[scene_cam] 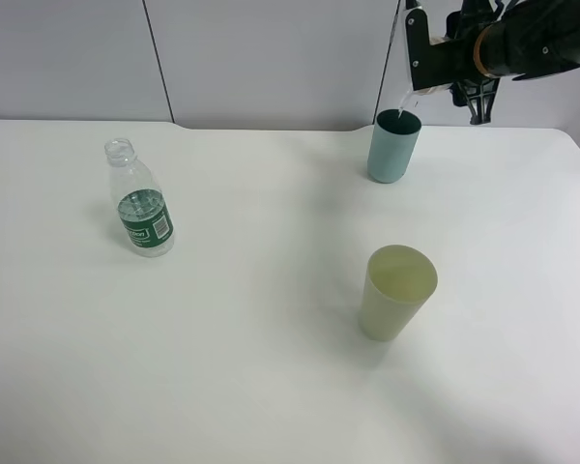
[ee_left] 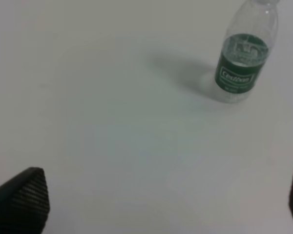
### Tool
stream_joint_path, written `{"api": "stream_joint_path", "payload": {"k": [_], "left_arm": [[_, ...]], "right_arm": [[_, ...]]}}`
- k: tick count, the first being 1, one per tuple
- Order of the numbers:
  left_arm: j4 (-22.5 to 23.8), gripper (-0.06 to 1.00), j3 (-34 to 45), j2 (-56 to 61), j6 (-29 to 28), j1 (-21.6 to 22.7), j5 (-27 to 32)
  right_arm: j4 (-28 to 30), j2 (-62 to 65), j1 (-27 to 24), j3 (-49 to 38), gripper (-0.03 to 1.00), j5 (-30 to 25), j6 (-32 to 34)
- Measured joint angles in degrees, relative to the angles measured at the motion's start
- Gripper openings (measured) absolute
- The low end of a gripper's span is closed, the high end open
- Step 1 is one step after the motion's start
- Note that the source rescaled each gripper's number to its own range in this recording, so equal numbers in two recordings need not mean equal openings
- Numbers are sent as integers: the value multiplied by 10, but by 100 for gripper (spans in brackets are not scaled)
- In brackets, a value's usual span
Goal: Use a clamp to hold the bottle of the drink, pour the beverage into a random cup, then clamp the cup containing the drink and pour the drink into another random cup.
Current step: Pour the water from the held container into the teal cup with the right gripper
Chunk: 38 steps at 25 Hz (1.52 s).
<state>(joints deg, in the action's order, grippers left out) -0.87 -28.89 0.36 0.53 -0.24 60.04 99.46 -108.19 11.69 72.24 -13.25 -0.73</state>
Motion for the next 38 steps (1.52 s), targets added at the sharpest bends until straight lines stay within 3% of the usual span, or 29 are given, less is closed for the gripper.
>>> {"api": "stream_joint_path", "payload": {"k": [16, 26, 31, 38], "left_arm": [[0, 100, 0, 0, 0, 0, 1], [0, 100, 0, 0, 0, 0, 1], [0, 100, 0, 0, 0, 0, 1], [0, 100, 0, 0, 0, 0, 1]], "right_arm": [[0, 0, 13, 0, 0, -42, -103], [0, 0, 13, 0, 0, -46, -113], [0, 0, 13, 0, 0, -44, -24], [-67, 2, 13, 0, 0, -29, 240]]}}
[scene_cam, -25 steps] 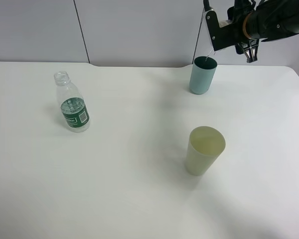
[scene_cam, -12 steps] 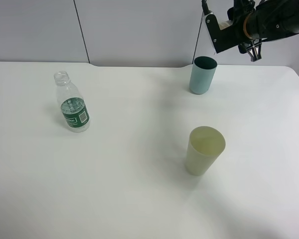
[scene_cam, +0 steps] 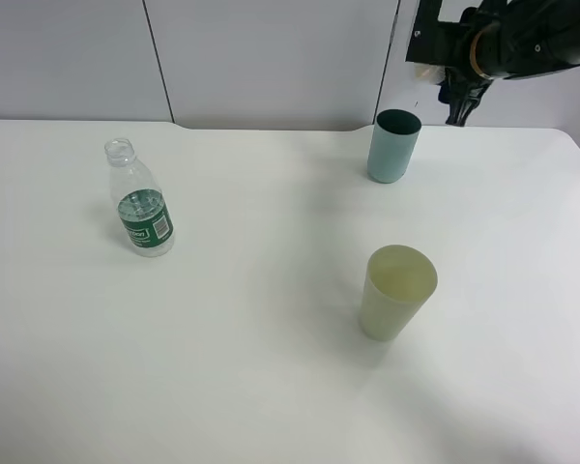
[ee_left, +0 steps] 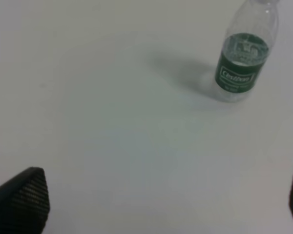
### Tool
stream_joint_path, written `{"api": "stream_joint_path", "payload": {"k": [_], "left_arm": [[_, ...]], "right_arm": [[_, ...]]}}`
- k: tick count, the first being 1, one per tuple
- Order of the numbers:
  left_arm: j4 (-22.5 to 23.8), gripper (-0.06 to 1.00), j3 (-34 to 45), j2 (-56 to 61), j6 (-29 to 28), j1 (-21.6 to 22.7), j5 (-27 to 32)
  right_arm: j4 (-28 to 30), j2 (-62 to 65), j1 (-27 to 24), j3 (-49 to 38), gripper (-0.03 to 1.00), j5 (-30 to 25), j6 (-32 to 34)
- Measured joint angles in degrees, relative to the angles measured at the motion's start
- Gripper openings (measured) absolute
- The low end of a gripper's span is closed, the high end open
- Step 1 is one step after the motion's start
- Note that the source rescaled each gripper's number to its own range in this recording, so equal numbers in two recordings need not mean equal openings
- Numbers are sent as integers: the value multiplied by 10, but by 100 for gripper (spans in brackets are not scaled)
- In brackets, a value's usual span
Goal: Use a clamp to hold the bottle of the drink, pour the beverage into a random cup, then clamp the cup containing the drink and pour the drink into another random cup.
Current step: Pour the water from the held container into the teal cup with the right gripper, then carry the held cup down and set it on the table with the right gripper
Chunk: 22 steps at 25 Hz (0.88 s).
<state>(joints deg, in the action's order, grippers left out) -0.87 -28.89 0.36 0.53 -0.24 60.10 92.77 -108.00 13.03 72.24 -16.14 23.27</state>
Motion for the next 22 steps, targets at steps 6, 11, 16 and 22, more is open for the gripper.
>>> {"api": "stream_joint_path", "payload": {"k": [6, 11, 16, 22], "left_arm": [[0, 100, 0, 0, 0, 0, 1], [0, 100, 0, 0, 0, 0, 1], [0, 100, 0, 0, 0, 0, 1], [0, 100, 0, 0, 0, 0, 1]], "right_arm": [[-54, 50, 14, 0, 0, 69, 156], [-118, 96, 37, 0, 0, 192, 219], [-199, 107, 64, 0, 0, 310, 246], [-259, 107, 98, 1, 0, 385, 250]]}}
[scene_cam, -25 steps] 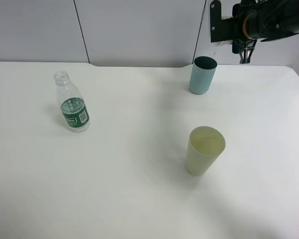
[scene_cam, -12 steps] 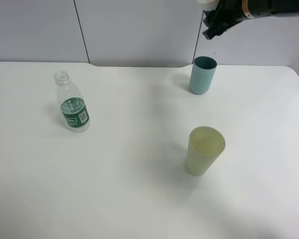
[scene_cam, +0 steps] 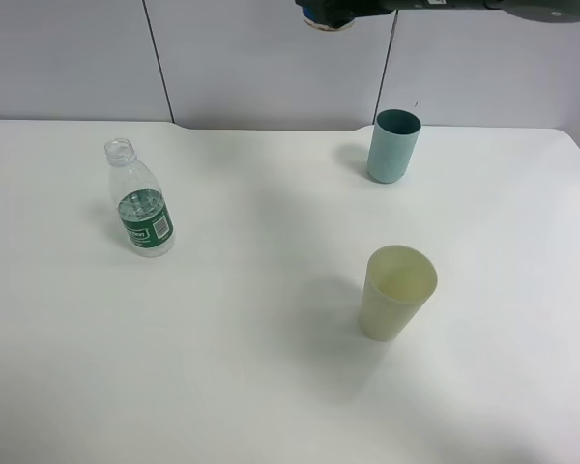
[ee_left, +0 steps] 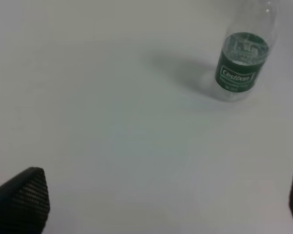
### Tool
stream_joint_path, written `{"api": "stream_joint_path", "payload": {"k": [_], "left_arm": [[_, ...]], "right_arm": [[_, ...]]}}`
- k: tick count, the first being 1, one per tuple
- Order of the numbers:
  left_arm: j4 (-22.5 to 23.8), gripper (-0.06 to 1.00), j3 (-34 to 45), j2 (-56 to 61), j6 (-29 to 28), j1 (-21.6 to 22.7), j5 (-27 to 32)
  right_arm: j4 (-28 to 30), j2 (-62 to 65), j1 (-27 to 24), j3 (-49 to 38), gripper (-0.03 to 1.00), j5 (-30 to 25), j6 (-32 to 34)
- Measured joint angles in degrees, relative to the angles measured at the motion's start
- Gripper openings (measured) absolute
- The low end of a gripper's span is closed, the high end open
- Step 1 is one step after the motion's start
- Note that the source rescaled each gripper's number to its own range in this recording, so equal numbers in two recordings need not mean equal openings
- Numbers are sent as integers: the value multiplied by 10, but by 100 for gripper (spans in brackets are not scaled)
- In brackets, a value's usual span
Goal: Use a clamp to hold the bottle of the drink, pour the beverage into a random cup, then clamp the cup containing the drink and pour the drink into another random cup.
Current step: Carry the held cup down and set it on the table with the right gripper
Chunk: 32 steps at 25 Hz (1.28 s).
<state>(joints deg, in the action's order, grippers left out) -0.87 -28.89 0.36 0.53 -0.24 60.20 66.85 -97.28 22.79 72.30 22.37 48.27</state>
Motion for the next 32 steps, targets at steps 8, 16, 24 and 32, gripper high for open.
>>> {"api": "stream_joint_path", "payload": {"k": [8, 16, 24, 32], "left_arm": [[0, 100, 0, 0, 0, 0, 0], [0, 100, 0, 0, 0, 0, 0], [0, 100, 0, 0, 0, 0, 0], [0, 100, 0, 0, 0, 0, 0]], "right_arm": [[-5, -34, 9, 1, 0, 98, -19], [-3, -94, 9, 1, 0, 119, -52], [46, -185, 9, 1, 0, 157, -58], [48, -249, 9, 1, 0, 180, -89]]}}
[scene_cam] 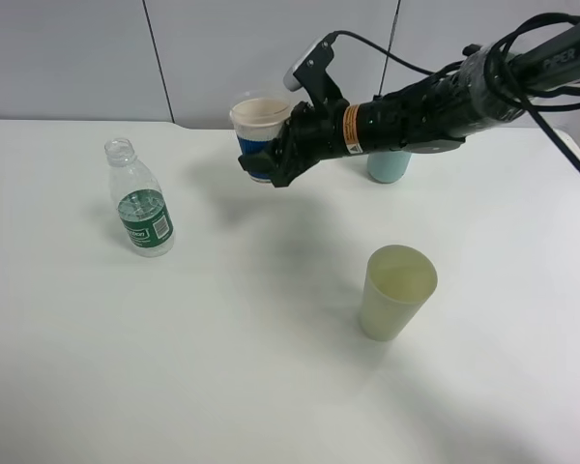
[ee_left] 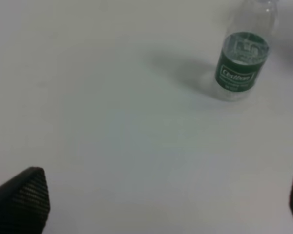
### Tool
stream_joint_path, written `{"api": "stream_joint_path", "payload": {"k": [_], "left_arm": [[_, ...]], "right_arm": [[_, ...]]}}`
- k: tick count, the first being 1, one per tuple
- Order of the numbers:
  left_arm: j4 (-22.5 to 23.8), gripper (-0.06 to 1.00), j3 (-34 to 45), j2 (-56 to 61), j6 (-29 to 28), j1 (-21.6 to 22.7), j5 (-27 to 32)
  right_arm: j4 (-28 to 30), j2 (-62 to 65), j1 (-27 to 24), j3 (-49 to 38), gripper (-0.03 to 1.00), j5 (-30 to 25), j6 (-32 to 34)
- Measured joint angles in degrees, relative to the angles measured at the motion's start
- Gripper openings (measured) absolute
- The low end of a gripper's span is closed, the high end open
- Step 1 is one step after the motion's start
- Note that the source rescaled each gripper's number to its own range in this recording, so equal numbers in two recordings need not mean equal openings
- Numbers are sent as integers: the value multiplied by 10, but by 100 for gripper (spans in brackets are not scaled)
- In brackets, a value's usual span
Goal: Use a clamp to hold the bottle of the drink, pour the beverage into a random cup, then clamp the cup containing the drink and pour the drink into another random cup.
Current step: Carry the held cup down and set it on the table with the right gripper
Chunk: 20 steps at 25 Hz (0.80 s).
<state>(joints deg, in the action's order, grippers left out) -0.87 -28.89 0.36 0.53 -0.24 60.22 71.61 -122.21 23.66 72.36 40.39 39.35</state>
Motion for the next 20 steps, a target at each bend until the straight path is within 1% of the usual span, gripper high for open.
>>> {"api": "stream_joint_path", "payload": {"k": [7, 10, 14, 20], "left_arm": [[0, 100, 0, 0, 0, 0, 0], [0, 100, 0, 0, 0, 0, 0], [0, 100, 0, 0, 0, 0, 0], [0, 100, 0, 0, 0, 0, 0]], "right_arm": [[2, -41, 0, 0, 0, 14, -120], [1, -49, 0, 0, 0, 23, -133], [-13, -77, -2, 0, 0, 49, -144], [-34, -100, -3, 1, 0, 55, -157]]}}
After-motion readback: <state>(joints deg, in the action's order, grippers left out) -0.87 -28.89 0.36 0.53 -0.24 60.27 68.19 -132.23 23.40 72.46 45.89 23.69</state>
